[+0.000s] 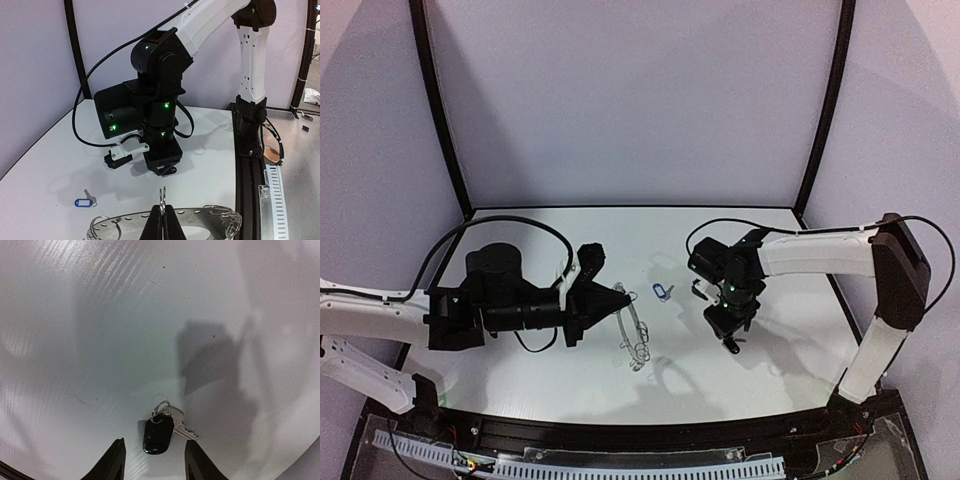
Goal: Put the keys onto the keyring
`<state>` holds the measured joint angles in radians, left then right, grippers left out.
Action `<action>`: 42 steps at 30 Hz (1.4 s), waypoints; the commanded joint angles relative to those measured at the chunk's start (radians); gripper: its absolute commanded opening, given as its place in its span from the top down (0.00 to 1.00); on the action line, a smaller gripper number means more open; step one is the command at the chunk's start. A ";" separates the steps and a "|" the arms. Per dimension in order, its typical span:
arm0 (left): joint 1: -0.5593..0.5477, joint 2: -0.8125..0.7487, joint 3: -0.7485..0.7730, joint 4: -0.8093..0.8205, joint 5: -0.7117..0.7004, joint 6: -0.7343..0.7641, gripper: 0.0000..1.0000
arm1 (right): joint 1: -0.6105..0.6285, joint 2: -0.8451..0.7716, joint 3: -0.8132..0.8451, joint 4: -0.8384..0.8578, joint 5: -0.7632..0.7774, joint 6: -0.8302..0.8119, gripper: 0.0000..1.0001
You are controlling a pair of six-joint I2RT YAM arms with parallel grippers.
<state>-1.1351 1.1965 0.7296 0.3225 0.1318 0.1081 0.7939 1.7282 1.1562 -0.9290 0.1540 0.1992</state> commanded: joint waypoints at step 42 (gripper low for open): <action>0.002 -0.021 -0.007 0.010 0.011 -0.011 0.99 | 0.047 0.063 -0.060 0.137 0.182 0.037 1.00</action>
<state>-1.1351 1.1965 0.7296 0.3218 0.1337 0.1060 0.8356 1.8134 1.1139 -0.8244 0.3373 0.2424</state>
